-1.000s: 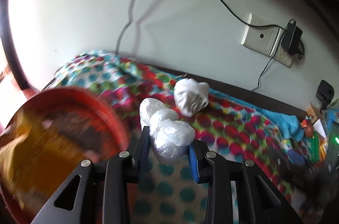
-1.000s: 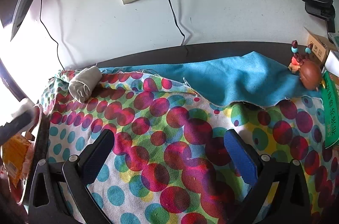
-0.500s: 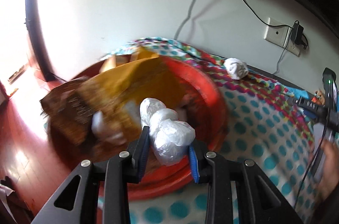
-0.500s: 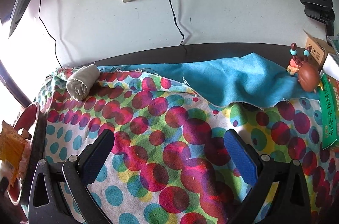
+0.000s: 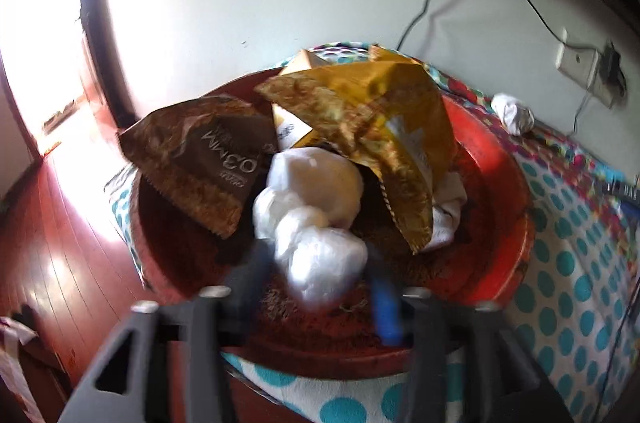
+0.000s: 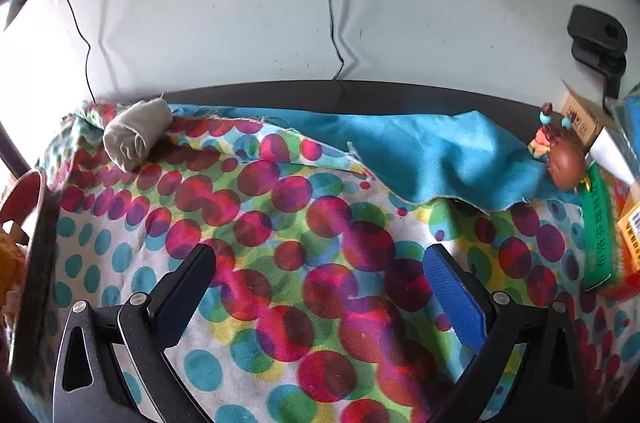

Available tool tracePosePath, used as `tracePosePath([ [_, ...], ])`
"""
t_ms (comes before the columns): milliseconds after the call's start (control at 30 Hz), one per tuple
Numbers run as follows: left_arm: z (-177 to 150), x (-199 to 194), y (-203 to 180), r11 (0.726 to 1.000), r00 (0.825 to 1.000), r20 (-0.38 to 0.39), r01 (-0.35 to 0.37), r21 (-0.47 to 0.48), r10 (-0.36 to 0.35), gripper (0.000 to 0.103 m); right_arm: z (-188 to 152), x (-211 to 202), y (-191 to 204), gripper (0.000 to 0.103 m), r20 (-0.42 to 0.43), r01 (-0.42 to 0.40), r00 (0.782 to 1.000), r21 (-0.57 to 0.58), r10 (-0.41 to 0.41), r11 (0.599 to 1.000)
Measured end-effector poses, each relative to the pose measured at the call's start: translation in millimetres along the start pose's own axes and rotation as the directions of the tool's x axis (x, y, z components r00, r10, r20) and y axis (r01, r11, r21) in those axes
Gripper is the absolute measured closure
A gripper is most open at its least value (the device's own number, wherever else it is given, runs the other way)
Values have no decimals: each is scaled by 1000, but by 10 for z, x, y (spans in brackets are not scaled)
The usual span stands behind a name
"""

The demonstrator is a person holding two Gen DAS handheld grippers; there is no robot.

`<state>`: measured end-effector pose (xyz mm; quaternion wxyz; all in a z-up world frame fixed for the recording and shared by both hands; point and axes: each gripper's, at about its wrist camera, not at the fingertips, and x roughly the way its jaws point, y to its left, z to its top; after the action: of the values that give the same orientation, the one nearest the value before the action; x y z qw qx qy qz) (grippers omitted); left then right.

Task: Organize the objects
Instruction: 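Carry the white bundle into the red tray and open the left gripper, then grasp the rolled white towel with the right gripper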

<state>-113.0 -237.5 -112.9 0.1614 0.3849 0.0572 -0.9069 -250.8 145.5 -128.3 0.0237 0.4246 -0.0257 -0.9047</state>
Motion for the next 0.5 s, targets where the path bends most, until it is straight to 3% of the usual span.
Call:
tracePosePath([
  [67, -42, -78, -23, 1000, 999, 35, -12, 10, 11, 9, 94, -85, 165, 0, 34, -14, 999, -23, 15, 1000],
  [267, -146, -424, -19, 1000, 989, 148, 3, -20, 0, 7, 396, -14, 903, 0, 43, 18, 999, -190, -10, 982],
  [500, -111, -673, -1, 1000, 976, 218, 1, -11, 2, 6, 655, 418, 1572, 0, 6, 15, 1000, -199, -14, 980],
])
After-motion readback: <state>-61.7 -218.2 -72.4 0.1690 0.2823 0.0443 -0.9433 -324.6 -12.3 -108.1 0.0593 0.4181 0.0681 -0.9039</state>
